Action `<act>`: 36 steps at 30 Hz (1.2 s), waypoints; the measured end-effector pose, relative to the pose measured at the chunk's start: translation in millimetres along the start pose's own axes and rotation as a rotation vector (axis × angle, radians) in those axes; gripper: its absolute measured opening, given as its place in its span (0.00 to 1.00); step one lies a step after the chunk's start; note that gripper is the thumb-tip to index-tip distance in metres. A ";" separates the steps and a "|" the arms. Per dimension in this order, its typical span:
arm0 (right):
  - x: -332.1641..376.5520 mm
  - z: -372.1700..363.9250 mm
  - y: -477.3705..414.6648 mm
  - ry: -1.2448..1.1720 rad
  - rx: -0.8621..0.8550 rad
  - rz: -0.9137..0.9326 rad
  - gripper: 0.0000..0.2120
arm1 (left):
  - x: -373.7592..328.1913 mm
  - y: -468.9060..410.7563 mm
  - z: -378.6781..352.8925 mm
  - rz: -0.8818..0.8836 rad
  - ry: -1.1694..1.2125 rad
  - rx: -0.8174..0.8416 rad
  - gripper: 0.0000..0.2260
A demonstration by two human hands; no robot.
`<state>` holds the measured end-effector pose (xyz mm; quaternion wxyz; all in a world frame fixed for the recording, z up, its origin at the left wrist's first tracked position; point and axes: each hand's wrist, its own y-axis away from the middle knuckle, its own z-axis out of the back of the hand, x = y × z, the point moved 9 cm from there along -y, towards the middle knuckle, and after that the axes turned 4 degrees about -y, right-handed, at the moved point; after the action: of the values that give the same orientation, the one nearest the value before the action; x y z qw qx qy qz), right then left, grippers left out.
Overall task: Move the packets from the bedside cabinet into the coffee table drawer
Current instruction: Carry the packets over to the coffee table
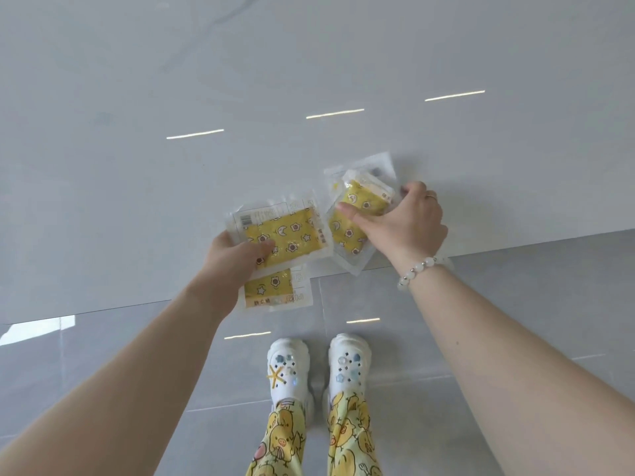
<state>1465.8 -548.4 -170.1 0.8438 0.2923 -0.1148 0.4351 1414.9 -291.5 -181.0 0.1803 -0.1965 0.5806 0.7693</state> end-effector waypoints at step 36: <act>-130.8 -162.6 45.3 -0.300 0.341 -0.703 0.12 | -27.0 -6.7 -0.6 0.022 0.175 0.124 0.15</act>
<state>1341.8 -518.8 -341.4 0.8544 0.5094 -0.0562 0.0861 1441.5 -291.6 -172.9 0.1324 -0.2449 0.6426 0.7138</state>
